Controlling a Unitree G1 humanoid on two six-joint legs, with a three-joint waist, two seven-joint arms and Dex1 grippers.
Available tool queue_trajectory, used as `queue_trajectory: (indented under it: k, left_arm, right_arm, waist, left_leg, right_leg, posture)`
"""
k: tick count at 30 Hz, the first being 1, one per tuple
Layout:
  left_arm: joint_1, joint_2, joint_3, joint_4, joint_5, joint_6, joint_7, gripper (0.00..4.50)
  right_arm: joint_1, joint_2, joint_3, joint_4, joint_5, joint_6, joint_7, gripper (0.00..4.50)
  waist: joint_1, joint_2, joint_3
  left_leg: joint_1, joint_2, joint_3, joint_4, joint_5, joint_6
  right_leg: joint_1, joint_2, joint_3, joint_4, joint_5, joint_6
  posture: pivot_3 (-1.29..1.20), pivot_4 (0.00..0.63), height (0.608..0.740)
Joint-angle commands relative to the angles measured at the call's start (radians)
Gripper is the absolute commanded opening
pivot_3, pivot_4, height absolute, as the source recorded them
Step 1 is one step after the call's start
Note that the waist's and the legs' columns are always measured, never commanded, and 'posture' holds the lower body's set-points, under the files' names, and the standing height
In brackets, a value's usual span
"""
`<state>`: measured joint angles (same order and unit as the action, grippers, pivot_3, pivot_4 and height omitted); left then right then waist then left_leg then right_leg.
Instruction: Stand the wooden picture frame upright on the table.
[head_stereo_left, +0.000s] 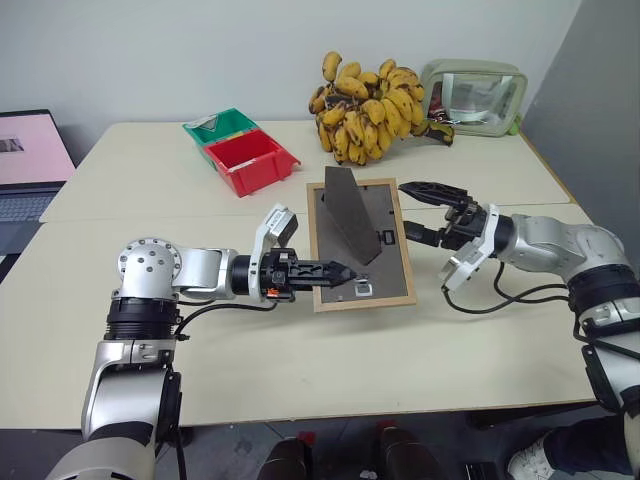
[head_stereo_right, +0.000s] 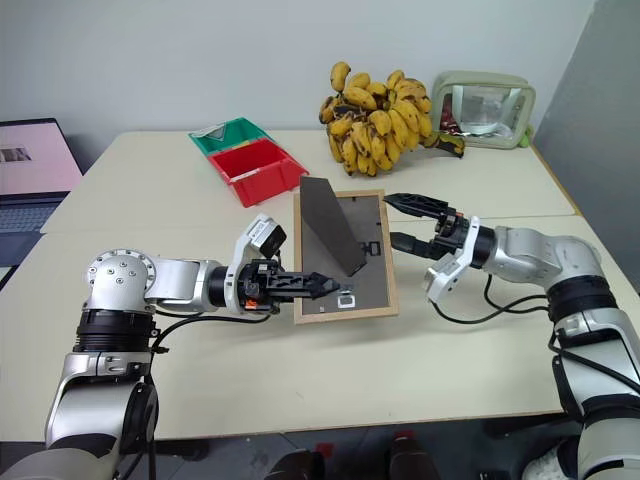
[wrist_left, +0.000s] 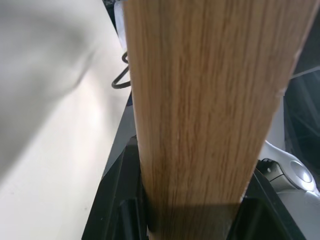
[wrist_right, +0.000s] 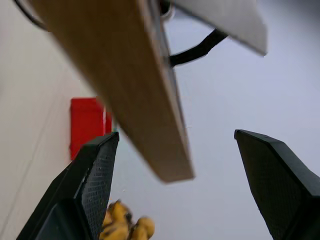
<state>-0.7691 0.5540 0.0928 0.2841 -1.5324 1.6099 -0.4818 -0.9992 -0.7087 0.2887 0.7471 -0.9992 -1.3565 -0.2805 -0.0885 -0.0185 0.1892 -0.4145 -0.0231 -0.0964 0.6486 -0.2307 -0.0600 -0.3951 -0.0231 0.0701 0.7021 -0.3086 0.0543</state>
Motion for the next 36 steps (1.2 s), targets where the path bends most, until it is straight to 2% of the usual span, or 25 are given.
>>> queue_trajectory:
  k: [1, 3, 6, 14, 18, 20, 23, 27, 30, 33, 36]
  left_arm:
    - [-0.004, 0.008, 0.005, -0.012, -0.102, 0.005, 0.049, 1.29]
    - [0.000, 0.006, 0.003, -0.010, -0.126, 0.005, 0.074, 1.29]
    - [0.008, 0.011, -0.002, -0.015, -0.161, 0.001, 0.102, 1.29]
    - [0.068, 0.053, -0.038, -0.088, -0.252, -0.029, 0.134, 1.29]
    - [0.094, 0.068, -0.050, -0.137, -0.280, -0.063, 0.131, 1.29]
    - [0.109, 0.072, -0.040, -0.166, -0.272, -0.087, 0.131, 1.99]
    - [0.107, 0.091, -0.019, -0.153, -0.265, -0.135, 0.160, 2.59]
    - [0.089, 0.168, 0.055, -0.095, -0.185, -0.190, 0.145, 3.37]
    - [0.174, 0.275, 0.168, -0.192, -0.093, -0.260, 0.145, 3.94]
    - [0.284, 0.325, 0.216, -0.418, 0.053, -0.355, 0.156, 4.45]
    - [0.372, 0.297, 0.245, -0.610, 0.196, -0.485, 0.227, 4.50]
  right_arm:
    - [-0.046, 0.005, 0.039, -0.035, -0.074, -0.037, -0.109, 3.90]
    - [-0.064, 0.012, 0.068, -0.029, -0.093, -0.059, -0.129, 3.90]
    - [-0.090, 0.010, 0.111, -0.020, -0.128, -0.080, -0.161, 3.37]
    - [-0.142, -0.007, 0.168, 0.003, -0.188, -0.060, -0.271, 1.56]
    - [-0.158, -0.014, 0.188, 0.009, -0.196, -0.058, -0.299, 1.44]
    - [-0.164, -0.016, 0.193, 0.021, -0.182, -0.068, -0.299, 1.44]
    - [-0.171, -0.017, 0.200, 0.055, -0.161, -0.079, -0.290, 1.30]
    - [-0.190, -0.004, 0.214, 0.157, -0.123, -0.085, -0.258, 1.30]
    - [-0.224, 0.077, 0.209, 0.415, 0.039, -0.100, -0.062, 1.30]
    - [-0.240, 0.183, 0.091, 0.644, 0.285, -0.073, 0.293, 1.30]
    - [-0.217, 0.320, -0.169, 0.664, 0.669, 0.228, 0.892, 1.30]
  waist:
    - [0.000, 0.000, 0.000]
    - [0.000, 0.000, 0.000]
    - [0.000, 0.000, 0.000]
    - [0.000, 0.000, 0.000]
    - [0.000, -0.001, 0.000]
    - [0.000, -0.001, -0.001]
    - [0.000, -0.001, -0.001]
    - [-0.002, -0.001, -0.001]
    - [-0.019, -0.001, -0.001]
    - [-0.031, -0.002, -0.001]
    - [-0.033, -0.004, -0.001]
  left_leg:
    - [0.000, 0.000, 0.000, 0.000, 0.000, 0.000]
    - [0.000, 0.000, 0.000, 0.000, 0.000, 0.000]
    - [0.000, 0.000, 0.000, 0.000, 0.000, 0.000]
    - [0.000, 0.000, 0.000, 0.000, 0.000, 0.000]
    - [0.001, 0.000, 0.000, 0.000, 0.001, 0.000]
    - [0.001, 0.000, 0.000, 0.000, 0.001, 0.000]
    - [0.001, 0.000, 0.001, 0.000, 0.001, 0.000]
    - [0.001, 0.000, 0.001, 0.000, 0.001, 0.001]
    - [0.004, 0.000, 0.003, -0.002, 0.001, 0.001]
    - [0.014, 0.002, 0.007, -0.006, 0.001, 0.001]
    - [0.016, 0.004, 0.006, -0.006, 0.000, 0.003]
  right_leg:
    - [0.000, 0.000, 0.000, 0.000, 0.000, 0.000]
    - [0.000, 0.000, 0.000, 0.000, 0.000, 0.000]
    - [0.000, 0.000, 0.000, 0.000, 0.000, 0.000]
    - [0.000, 0.000, 0.000, 0.001, 0.000, 0.000]
    - [0.000, 0.000, 0.000, 0.001, 0.000, 0.000]
    - [0.000, 0.000, 0.000, 0.002, 0.000, 0.000]
    - [0.000, 0.000, 0.000, 0.002, 0.000, 0.000]
    - [0.000, 0.000, 0.000, 0.003, 0.000, 0.000]
    - [0.002, 0.001, 0.001, 0.003, 0.000, 0.000]
    - [0.012, 0.000, 0.003, -0.001, -0.001, -0.002]
    - [0.018, 0.000, 0.001, -0.005, 0.000, -0.003]
  posture:
    - [0.00, 0.150, 0.740]
    - [0.00, 0.150, 0.740]
    - [0.00, 0.150, 0.740]
    - [0.00, 0.150, 0.740]
    - [0.00, 0.150, 0.740]
    - [0.00, 0.150, 0.740]
    - [0.00, 0.150, 0.740]
    - [0.00, 0.150, 0.740]
    - [0.00, 0.150, 0.740]
    - [0.00, 0.150, 0.740]
    - [0.00, 0.150, 0.740]
